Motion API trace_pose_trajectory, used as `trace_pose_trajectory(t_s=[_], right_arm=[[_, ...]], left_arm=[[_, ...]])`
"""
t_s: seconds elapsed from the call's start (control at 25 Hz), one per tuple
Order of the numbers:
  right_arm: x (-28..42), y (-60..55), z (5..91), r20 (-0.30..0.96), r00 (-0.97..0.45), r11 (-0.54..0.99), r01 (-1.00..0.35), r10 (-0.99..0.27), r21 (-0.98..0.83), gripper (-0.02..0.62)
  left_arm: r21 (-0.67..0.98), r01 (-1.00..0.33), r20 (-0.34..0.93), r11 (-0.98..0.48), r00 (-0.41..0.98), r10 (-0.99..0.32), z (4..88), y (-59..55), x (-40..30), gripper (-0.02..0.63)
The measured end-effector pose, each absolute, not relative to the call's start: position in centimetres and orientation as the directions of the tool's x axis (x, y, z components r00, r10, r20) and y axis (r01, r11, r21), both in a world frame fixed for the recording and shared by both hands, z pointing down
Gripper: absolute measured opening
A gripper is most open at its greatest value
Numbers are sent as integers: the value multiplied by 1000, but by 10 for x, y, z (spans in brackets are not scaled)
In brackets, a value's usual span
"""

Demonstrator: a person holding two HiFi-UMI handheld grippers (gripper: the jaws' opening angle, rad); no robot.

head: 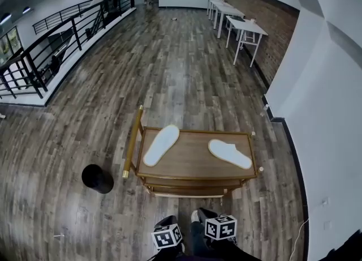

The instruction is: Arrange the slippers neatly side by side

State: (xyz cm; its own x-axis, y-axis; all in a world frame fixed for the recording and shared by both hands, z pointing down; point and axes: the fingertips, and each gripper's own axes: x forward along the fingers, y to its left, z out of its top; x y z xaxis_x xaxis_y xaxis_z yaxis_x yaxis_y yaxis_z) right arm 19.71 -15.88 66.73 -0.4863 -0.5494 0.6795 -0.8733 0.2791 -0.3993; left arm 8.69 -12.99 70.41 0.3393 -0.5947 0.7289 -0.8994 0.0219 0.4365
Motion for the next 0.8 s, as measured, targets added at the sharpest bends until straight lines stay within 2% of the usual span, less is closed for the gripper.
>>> trace_pose_trajectory(t_s=[0.4,0.8], right_arm=[[236,-274,657,672,-513,314,-858,-534,-406,-2],[277,-339,658,677,-507,308,-862,-534,-403,-2]], left_arm=[[422,-907,730,19,327,-600,692,-241,133,0],[419,-908,730,0,337,-594,686,-303,172,0]])
